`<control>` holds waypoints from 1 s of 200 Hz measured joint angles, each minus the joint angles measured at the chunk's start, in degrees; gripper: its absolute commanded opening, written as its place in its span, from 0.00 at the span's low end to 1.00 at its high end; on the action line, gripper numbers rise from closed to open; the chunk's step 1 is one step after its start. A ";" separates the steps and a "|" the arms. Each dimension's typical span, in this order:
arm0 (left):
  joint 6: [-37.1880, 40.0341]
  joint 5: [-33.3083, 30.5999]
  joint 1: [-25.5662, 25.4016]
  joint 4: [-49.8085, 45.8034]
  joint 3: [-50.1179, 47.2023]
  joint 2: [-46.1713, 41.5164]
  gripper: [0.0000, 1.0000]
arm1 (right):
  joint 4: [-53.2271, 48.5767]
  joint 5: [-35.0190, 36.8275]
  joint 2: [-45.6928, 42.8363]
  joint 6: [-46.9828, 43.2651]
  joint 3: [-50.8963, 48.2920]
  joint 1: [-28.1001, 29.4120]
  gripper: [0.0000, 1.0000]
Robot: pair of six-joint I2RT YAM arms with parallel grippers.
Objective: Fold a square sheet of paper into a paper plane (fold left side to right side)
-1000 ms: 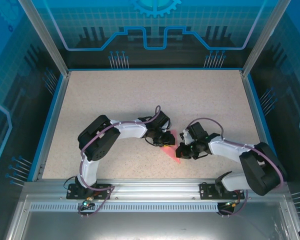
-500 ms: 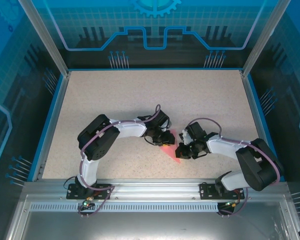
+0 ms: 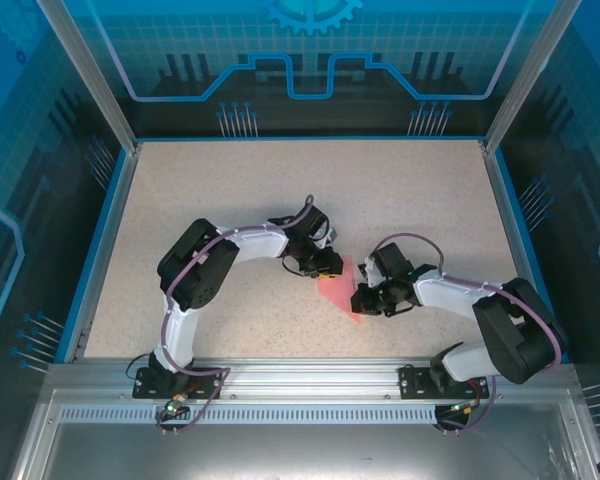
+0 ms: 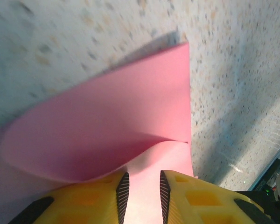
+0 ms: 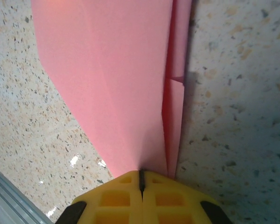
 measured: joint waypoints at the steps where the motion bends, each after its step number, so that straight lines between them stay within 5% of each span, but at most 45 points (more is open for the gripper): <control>1: 0.00 0.00 0.07 0.00 0.02 0.02 0.30 | 0.00 0.02 -0.02 0.00 -0.02 0.02 0.00; 102: 3.98 -2.01 5.01 -2.47 5.20 2.45 0.32 | -1.79 1.88 -1.92 -0.39 -0.55 0.33 0.00; 143: 4.28 -7.39 5.81 -0.66 -2.56 -5.75 0.32 | -2.12 1.57 -1.75 -0.39 -0.52 0.33 0.00; 200: 2.05 -6.84 -6.14 3.82 -7.69 -14.34 0.29 | -2.62 1.49 -1.03 -0.42 0.07 0.33 0.00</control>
